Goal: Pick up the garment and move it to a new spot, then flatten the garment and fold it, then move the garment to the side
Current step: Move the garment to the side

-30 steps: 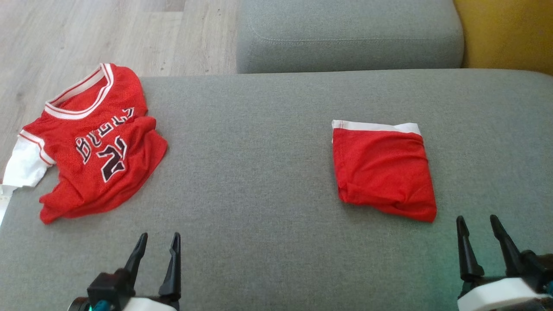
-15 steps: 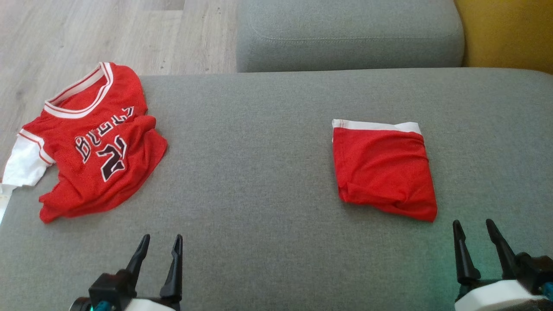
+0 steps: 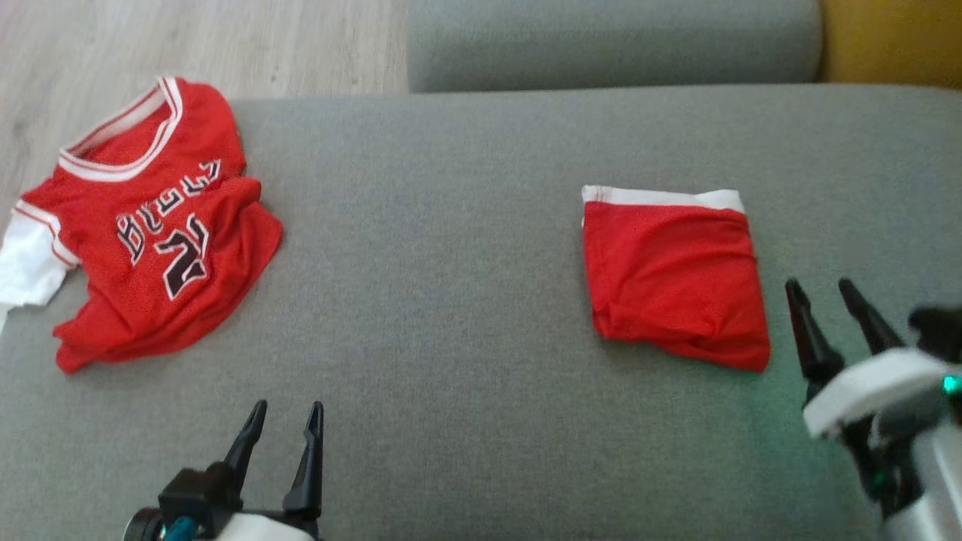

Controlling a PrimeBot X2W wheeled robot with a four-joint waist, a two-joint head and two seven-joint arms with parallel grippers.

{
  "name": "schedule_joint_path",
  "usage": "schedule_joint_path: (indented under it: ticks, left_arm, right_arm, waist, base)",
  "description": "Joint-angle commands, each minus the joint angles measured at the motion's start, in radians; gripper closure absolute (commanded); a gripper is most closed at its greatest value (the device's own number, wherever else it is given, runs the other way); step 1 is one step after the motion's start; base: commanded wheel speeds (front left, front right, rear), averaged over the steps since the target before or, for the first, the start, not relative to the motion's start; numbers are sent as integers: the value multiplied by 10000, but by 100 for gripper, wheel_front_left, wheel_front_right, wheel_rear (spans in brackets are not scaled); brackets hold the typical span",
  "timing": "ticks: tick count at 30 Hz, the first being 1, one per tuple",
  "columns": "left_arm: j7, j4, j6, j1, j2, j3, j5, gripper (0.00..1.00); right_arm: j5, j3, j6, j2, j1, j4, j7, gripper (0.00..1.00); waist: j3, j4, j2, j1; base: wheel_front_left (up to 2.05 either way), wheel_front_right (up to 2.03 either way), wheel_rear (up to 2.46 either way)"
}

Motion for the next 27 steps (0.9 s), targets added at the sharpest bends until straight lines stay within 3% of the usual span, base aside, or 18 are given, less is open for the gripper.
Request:
schedule_joint_path:
  ticks: [1,8,19,21,27]
  left_arm:
    - [-61,-378,-13,-604,-39,244,-10,0]
    - [-61,-309,9,-1054,-39,-104,-159,0]
    - [-61,-190,151,-1422,-40,-513,-368,0]
    - [-61,-196,212,-1412,-40,-512,-409,0]
    - [-61,-267,285,-1199,-40,-410,-408,0]
  right_arm:
    - [130,152,-7,-303,-594,-191,329,0]
    - [403,-383,-7,-158,-2315,1465,2805,0]
    - [-178,-792,-7,191,-3481,4035,3368,0]
    - [8,-1030,-7,307,-3605,4324,3205,100]
    - [49,-1062,-7,440,-3817,4475,2634,100]
  waist:
    - [239,73,0,0]
    - [860,571,0,0]
    - [1268,1229,0,0]
    - [1248,1233,0,0]
    - [1190,540,0,0]
  base:
    - [0,0,0]
    - [0,0,0]
    - [0,0,0]
    - [0,0,0]
    - [0,0,0]
